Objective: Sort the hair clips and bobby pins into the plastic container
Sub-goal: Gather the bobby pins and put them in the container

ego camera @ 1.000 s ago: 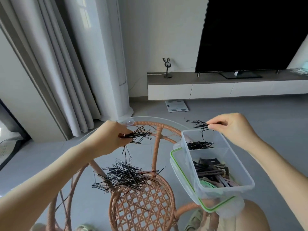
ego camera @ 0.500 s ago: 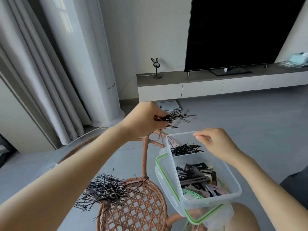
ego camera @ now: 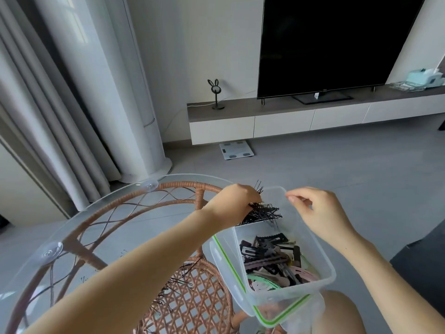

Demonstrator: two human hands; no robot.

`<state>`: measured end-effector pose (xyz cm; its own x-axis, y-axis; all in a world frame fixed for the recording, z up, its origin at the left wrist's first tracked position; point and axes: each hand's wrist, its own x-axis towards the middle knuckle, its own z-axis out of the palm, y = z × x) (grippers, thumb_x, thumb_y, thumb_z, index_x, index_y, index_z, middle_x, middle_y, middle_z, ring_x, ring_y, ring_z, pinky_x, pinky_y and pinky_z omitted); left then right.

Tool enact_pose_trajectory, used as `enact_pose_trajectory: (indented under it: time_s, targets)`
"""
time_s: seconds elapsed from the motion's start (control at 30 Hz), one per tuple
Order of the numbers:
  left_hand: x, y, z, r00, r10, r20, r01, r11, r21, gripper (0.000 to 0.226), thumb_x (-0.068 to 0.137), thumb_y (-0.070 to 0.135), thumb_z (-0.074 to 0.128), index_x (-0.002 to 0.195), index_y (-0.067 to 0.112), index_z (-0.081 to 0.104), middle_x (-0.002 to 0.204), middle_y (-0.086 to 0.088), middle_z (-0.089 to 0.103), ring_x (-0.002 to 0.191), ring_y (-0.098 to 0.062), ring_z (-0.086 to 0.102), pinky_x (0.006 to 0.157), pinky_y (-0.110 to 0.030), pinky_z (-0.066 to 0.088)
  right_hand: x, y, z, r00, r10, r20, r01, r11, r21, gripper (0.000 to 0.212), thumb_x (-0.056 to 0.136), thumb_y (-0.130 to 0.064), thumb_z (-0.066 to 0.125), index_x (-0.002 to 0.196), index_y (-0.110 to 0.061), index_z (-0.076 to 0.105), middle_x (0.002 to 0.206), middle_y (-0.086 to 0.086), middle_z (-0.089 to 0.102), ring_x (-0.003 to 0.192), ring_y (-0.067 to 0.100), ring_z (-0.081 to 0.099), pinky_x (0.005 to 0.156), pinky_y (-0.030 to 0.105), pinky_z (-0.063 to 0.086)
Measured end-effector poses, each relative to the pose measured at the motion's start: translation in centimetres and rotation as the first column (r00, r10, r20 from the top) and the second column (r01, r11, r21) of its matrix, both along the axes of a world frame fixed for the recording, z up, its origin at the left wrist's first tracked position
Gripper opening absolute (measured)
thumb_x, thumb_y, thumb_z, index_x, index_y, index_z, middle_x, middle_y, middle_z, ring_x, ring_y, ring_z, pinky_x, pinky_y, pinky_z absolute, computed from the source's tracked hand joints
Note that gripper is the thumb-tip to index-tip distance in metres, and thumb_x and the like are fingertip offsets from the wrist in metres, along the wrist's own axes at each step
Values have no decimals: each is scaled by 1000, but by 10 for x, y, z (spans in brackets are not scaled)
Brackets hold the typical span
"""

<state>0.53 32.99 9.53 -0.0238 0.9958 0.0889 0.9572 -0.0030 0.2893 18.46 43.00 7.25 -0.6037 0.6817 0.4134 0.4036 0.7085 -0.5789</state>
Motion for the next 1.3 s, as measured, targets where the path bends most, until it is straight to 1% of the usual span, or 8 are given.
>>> enact_pose_trajectory:
  time_s: [0.13, 0.37, 0.7, 0.8, 0.97, 1.07, 1.17, 1.3]
  targets:
    - [2, -4, -2, 995, 22, -98, -35, 991, -129, 29, 86, 3, 45, 106, 7, 65, 113, -10, 65, 102, -27, 60, 91, -40, 49, -6, -9, 2, 987, 49, 153, -67, 991, 117, 16, 83, -28, 61, 89, -18, 72, 83, -7, 71, 78, 11, 47, 66, 26, 34]
    - [3, -2, 8, 983, -53, -174, -4, 950, -313, 31, 93, 23, 46, 121, 19, 59, 116, -4, 64, 103, -26, 58, 77, -31, 49, -9, -18, 7, 905, 135, 403, -230, 953, 198, 74, 59, -84, 35, 106, -35, 64, 92, -15, 65, 89, 12, 43, 75, 32, 30]
    - [5, 4, 21, 999, -38, -1, 34, 919, -392, 60, 81, -8, 35, 128, 25, 53, 131, -3, 55, 85, -19, 51, 52, -15, 41, -27, -22, 2, 943, 190, 274, -245, 952, 185, 11, 74, -34, 71, 84, -31, 72, 75, -9, 70, 72, 11, 49, 69, 28, 26]
    - [0, -2, 29, 981, 44, 187, 11, 959, -282, 71, 72, -14, 30, 125, 24, 56, 138, 0, 51, 111, -17, 56, 79, -18, 49, -28, -23, 2, 952, 168, 254, -205, 971, 126, 1, 74, -29, 72, 75, -30, 72, 73, -13, 70, 65, 2, 47, 71, 28, 26]
    - [-7, -9, 35, 935, 95, 341, -20, 976, -216, 61, 73, -16, 32, 114, 16, 64, 123, 1, 64, 92, -1, 60, 81, -8, 40, -23, -12, 5, 979, -31, 201, -22, 967, 254, 8, 77, -15, 70, 74, -22, 73, 69, -6, 72, 66, 21, 58, 70, 31, 30]
    - [-10, -12, 37, 918, 135, 373, -75, 983, -170, 60, 70, -17, 28, 107, 11, 66, 114, -4, 68, 90, -14, 69, 85, -29, 54, -30, -12, 6, 953, -95, 288, -12, 937, 350, 7, 77, -22, 71, 83, -24, 73, 74, -4, 73, 73, 22, 54, 69, 30, 25]
    - [-15, -19, 37, 895, 190, 403, -147, 980, -135, 57, 72, -16, 27, 101, 12, 67, 107, -1, 69, 83, -13, 69, 74, -45, 59, -40, -14, 6, 913, 40, 406, -102, 986, 132, 17, 82, -29, 64, 98, -31, 69, 88, -9, 73, 90, 17, 57, 78, 29, 27]
    - [-31, -43, 39, 901, 221, 373, -222, 974, -40, 46, 79, -12, 37, 101, 12, 70, 108, -3, 70, 82, -9, 63, 84, -21, 51, -41, -20, 16, 930, 29, 366, -68, 993, 94, 21, 90, -16, 52, 97, -23, 70, 96, -1, 73, 86, 23, 64, 89, 30, 38]
